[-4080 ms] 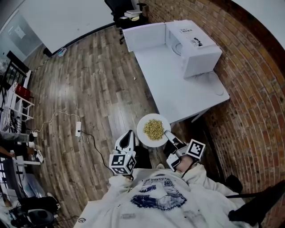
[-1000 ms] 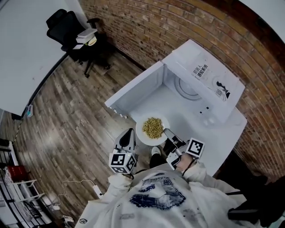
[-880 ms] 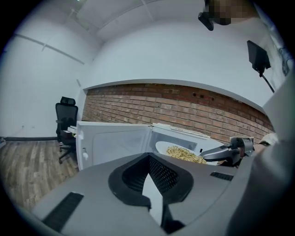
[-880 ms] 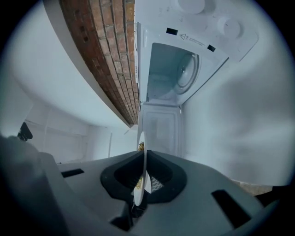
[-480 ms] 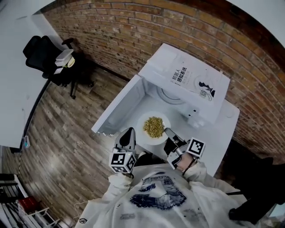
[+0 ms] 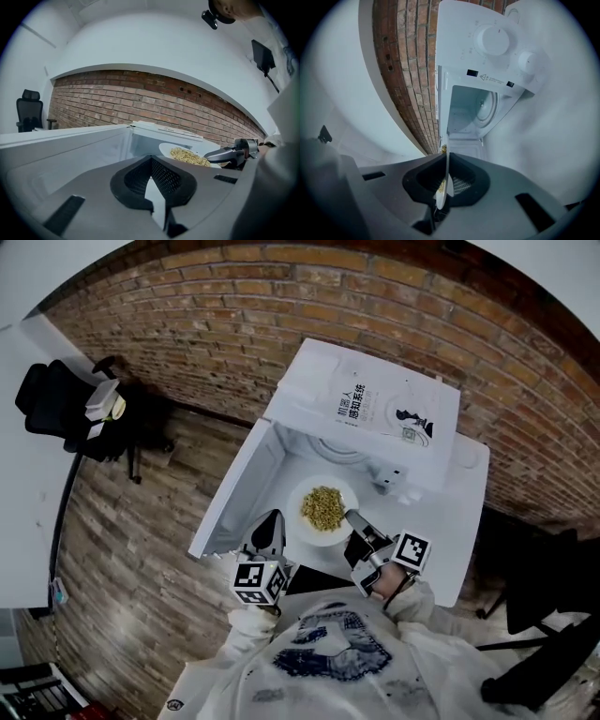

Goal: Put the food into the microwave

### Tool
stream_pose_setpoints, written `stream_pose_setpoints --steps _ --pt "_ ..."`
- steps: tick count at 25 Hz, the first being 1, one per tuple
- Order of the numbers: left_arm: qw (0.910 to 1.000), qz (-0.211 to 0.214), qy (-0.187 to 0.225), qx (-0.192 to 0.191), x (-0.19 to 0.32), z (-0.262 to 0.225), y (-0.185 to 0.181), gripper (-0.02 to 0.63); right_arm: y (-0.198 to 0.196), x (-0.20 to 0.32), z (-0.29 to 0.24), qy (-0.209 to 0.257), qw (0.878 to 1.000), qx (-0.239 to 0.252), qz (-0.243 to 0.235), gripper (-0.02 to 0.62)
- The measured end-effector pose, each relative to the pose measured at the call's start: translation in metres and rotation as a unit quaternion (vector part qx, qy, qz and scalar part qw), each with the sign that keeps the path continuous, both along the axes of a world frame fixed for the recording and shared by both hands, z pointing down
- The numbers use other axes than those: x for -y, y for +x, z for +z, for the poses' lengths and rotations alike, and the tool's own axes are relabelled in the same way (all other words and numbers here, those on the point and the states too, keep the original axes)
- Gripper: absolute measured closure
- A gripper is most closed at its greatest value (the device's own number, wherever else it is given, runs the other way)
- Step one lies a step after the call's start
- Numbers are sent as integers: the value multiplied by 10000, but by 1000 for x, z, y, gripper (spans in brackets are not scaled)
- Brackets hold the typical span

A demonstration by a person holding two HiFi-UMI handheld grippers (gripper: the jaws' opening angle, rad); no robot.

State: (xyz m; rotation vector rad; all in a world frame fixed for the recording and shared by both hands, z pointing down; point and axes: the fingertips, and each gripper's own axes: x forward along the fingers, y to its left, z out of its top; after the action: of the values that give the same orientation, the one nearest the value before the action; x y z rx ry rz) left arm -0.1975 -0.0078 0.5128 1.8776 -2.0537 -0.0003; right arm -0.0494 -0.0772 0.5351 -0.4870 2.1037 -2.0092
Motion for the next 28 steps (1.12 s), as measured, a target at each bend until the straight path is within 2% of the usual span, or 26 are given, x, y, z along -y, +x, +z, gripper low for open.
stream_pose_setpoints --steps 7,17,22,28 --pt "9975 709 1 -15 28 0 -8 598 -4 6 0 18 9979 -38 647 571" --pt "9856 1691 1 -6 65 5 -4 598 4 8 7 -8 9865 -77 1639 572" --pt "9796 2009 -15 -35 77 9 0 598 10 9 10 -16 9792 -56 2026 572" --pt "9761 2171 -29 -76 92 14 5 598 19 15 13 -5 9737 -155 2272 572"
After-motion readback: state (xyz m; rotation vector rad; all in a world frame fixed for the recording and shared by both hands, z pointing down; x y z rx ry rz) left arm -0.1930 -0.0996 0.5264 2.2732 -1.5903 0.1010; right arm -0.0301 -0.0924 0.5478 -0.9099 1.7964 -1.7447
